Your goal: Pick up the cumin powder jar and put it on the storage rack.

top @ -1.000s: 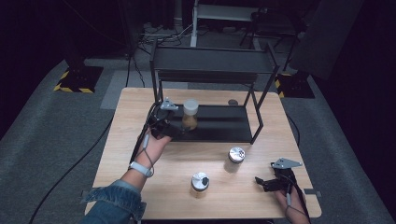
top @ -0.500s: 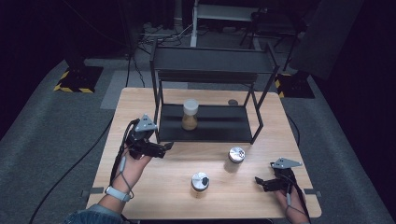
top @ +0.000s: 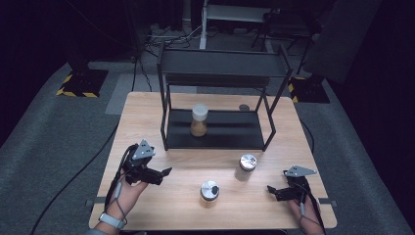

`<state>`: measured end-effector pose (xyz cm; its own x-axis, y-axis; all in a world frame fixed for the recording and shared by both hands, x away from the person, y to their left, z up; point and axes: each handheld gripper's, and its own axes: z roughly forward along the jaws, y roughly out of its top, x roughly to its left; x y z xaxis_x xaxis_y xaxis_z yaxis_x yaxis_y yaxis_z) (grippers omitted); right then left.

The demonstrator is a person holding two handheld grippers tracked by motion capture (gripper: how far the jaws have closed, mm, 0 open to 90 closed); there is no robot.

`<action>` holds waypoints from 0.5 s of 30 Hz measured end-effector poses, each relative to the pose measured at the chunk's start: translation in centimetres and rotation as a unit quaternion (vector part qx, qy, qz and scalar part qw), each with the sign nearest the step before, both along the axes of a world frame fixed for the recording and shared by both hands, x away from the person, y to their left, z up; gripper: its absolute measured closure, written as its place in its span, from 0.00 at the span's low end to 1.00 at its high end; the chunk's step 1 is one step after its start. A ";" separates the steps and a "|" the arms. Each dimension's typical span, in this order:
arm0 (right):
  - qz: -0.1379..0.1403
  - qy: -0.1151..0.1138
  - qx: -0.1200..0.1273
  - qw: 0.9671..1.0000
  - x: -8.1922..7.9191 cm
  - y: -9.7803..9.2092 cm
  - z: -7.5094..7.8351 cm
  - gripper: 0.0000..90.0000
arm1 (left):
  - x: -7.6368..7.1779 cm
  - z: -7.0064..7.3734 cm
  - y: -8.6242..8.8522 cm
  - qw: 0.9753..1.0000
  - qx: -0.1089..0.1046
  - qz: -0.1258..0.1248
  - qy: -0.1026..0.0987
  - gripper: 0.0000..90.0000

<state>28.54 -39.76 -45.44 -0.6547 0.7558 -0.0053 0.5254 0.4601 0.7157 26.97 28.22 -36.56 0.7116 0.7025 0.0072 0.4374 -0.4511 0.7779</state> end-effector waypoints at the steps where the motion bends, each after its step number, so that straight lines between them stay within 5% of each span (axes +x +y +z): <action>1: 0.000 0.000 0.000 1.000 0.0 0.0 0.0 0.00 | -0.1 -0.4 0.2 1.000 -0.001 0.000 0.001 0.03; 7: 0.000 0.000 0.000 1.000 0.0 0.0 0.0 0.00 | -0.4 -2.5 0.9 1.000 -0.006 0.006 0.010 0.03; 15: 0.000 0.000 0.000 1.000 0.0 0.0 0.0 0.00 | 0.1 -4.7 0.5 0.999 0.026 0.007 0.031 0.05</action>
